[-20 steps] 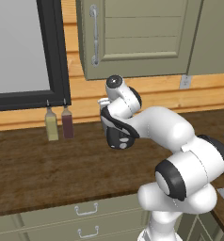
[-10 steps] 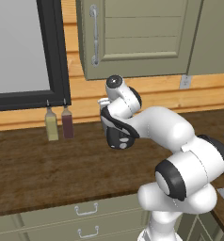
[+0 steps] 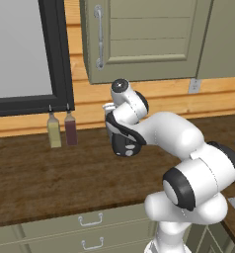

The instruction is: Start the toaster. Once the lever pops up, take the bread to the plate on the dining counter.

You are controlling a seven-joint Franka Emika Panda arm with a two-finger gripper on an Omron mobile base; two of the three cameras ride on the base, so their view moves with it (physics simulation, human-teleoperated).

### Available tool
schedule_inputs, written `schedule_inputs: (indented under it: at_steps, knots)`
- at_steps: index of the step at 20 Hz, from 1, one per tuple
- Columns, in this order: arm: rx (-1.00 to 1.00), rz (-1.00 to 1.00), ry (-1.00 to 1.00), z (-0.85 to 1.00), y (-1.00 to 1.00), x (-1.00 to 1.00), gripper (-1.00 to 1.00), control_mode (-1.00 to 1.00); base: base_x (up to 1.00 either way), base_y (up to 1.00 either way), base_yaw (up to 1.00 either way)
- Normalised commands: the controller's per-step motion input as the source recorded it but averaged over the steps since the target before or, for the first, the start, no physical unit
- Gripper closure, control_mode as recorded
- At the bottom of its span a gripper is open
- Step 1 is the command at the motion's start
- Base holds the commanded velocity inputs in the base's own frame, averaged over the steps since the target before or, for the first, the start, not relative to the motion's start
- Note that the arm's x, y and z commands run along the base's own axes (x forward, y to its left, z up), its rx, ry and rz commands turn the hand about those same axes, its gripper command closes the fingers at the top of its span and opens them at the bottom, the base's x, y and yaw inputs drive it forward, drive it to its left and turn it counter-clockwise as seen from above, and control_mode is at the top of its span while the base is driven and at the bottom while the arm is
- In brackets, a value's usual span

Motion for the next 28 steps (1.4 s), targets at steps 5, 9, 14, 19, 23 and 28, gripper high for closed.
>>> schedule_inputs:
  at_steps: [5, 9, 14, 19, 23, 28]
  knots:
    - [0.00, 0.00, 0.00, 0.00, 0.00, 0.00, -1.00, -1.00, 0.00, 0.00, 0.00]
    - [0.00, 0.00, 0.00, 0.00, 0.00, 0.00, -1.00, -1.00, 0.00, 0.00, 0.00]
    - [0.00, 0.00, 0.00, 0.00, 0.00, 0.00, -1.00, -1.00, 0.00, 0.00, 0.00]
    - [0.00, 0.00, 0.00, 0.00, 0.00, 0.00, -1.00, -1.00, 0.00, 0.00, 0.00]
    - [0.00, 0.00, 0.00, 0.00, 0.00, 0.00, -1.00, -1.00, 0.00, 0.00, 0.00]
    - [0.00, 0.00, 0.00, 0.00, 0.00, 0.00, -1.00, -1.00, 0.00, 0.00, 0.00]
